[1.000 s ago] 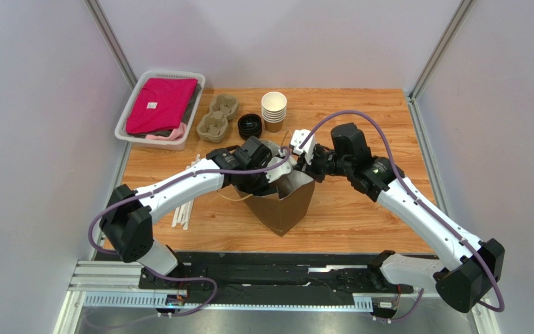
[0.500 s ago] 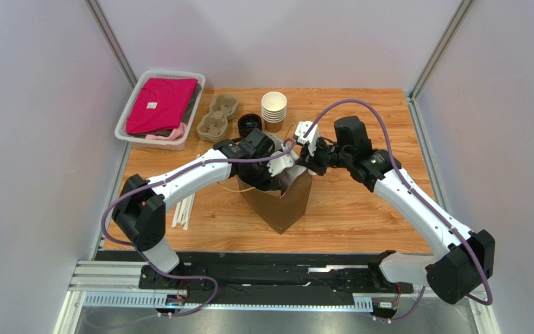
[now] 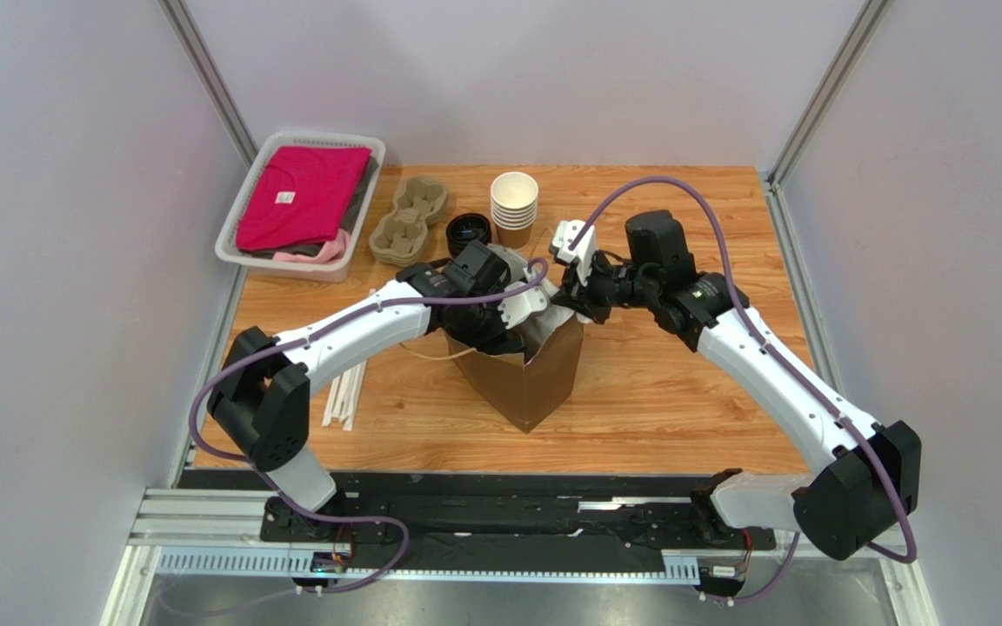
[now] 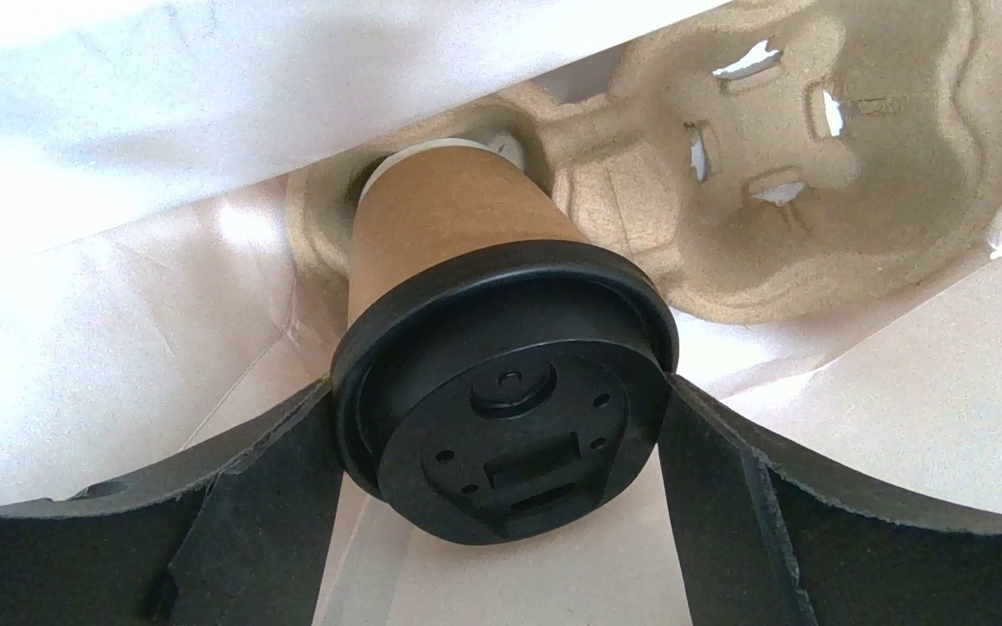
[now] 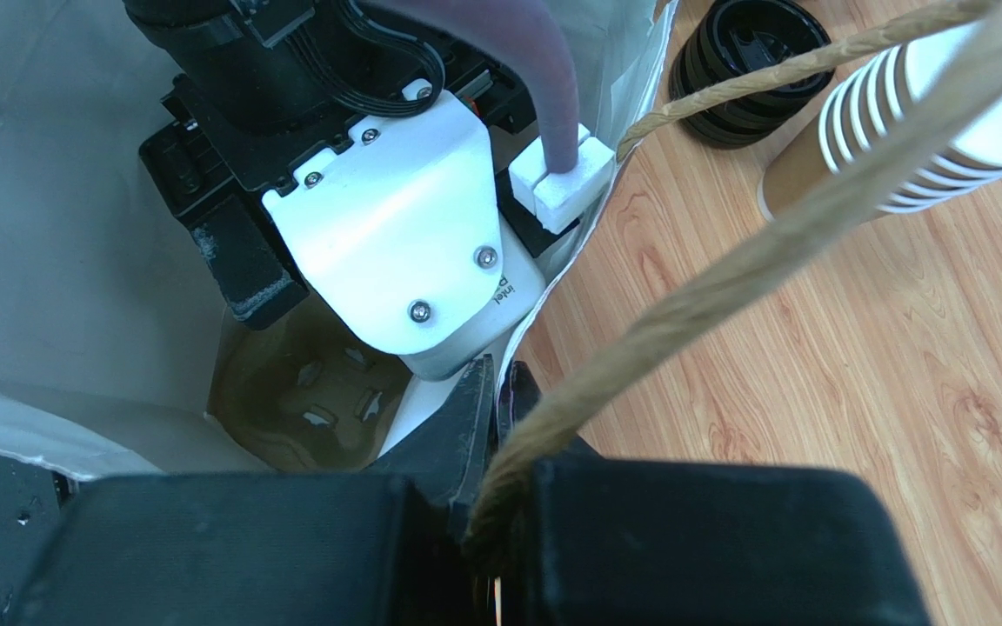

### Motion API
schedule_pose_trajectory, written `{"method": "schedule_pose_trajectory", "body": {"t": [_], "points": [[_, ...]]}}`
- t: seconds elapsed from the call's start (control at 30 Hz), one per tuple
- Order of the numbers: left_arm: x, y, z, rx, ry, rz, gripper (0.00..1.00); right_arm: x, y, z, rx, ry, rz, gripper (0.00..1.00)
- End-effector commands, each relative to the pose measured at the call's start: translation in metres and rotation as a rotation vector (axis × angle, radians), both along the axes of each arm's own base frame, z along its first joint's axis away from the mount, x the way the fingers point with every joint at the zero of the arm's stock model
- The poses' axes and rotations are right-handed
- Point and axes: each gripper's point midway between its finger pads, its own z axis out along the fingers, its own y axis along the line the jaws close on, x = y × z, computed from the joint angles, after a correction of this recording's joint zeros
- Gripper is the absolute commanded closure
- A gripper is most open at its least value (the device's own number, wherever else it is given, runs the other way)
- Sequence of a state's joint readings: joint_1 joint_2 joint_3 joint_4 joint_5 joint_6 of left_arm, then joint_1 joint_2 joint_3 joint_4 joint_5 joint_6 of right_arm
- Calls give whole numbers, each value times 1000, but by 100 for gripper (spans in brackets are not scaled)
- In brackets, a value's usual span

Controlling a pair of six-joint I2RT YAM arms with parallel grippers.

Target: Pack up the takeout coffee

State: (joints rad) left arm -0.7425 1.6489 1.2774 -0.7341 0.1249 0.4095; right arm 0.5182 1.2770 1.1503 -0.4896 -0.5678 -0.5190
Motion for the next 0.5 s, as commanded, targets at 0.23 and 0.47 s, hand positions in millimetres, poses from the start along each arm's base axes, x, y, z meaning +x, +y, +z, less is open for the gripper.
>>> {"method": "schedule_pose_trajectory", "body": {"t": [0.23, 0.47], "points": [[12, 2, 13, -70, -125, 36, 1, -16, 22, 21, 81, 17, 106, 100], [14, -1, 30, -121, -169, 40, 1, -16, 21, 24, 84, 12, 97, 100]]}}
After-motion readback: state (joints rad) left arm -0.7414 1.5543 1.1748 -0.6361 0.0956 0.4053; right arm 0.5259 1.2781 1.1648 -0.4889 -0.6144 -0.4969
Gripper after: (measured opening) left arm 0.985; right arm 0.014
